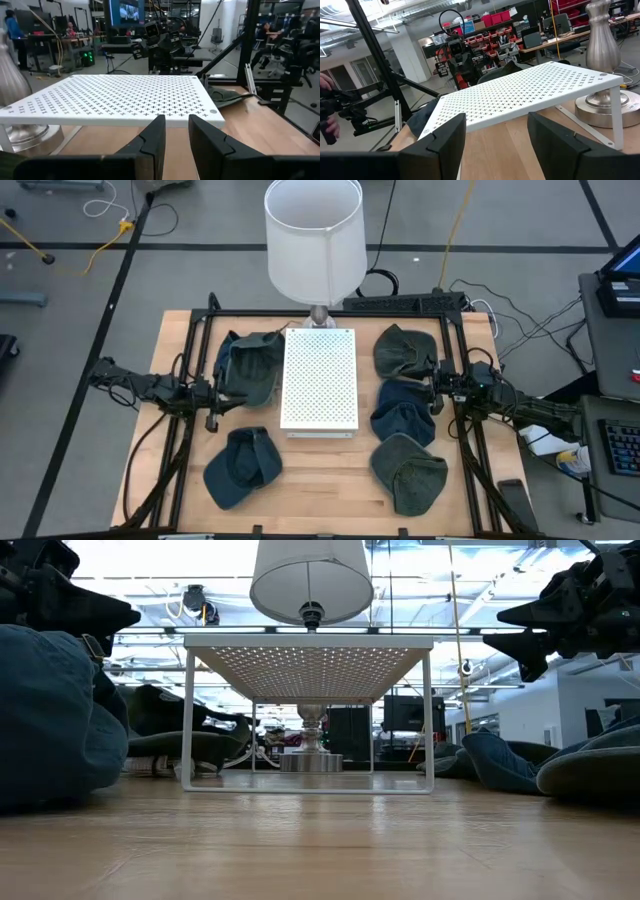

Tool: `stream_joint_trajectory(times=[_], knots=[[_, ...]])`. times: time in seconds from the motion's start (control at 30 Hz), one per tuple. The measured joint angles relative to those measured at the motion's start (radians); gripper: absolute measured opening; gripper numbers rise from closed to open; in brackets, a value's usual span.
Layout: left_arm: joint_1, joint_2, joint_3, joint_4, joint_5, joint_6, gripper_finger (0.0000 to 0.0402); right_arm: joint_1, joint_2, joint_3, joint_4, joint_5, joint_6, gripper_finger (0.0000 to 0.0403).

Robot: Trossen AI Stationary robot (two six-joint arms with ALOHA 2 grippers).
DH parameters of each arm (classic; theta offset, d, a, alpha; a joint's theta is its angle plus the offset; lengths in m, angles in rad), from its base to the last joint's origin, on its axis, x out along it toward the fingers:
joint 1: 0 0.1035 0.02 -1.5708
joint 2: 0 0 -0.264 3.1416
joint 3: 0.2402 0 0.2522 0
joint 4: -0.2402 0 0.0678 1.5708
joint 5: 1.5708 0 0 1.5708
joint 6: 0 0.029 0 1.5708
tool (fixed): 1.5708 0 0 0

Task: Pick & Place hat
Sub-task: Put the top left gray cap on the shelf

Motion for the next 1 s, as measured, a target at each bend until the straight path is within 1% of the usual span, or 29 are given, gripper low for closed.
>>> stream_joint_trajectory(times=[0.23, 0.4, 0.47, 0.57, 0.63, 0.8, 0.93, 1.0], knots=[[0.000, 0.000, -0.001, 0.025, 0.000, 0.002, 0.0088, 0.000, 0.000, 0.000, 0.000, 0.000, 0.000, 0.0208], [0.000, 0.001, 0.000, 0.026, 0.003, -0.047, 0.0088, 0.000, 0.000, 0.000, 0.000, 0.000, 0.000, 0.0208], [0.000, 0.017, 0.026, -0.018, 0.002, -0.048, 0.0088, 0.000, 0.000, 0.000, 0.000, 0.000, 0.000, 0.0208], [0.000, 0.069, 0.111, -0.149, -0.006, -0.066, 0.0088, 0.000, 0.000, 0.000, 0.000, 0.000, 0.000, 0.0208], [0.000, 0.112, 0.180, -0.246, -0.019, -0.105, 0.0088, 0.000, 0.000, 0.000, 0.000, 0.000, 0.000, 0.0208], [0.000, 0.257, 0.374, -0.474, -0.052, -0.378, 0.0088, 0.000, 0.000, 0.000, 0.000, 0.000, 0.000, 0.0208], [0.000, 0.389, 0.505, -0.594, -0.052, -0.489, 0.0088, 0.000, 0.000, 0.000, 0.000, 0.000, 0.000, 0.0208], [0.000, 0.455, 0.564, -0.650, -0.052, -0.571, 0.0088, 0.000, 0.000, 0.000, 0.000, 0.000, 0.000, 0.0208]])
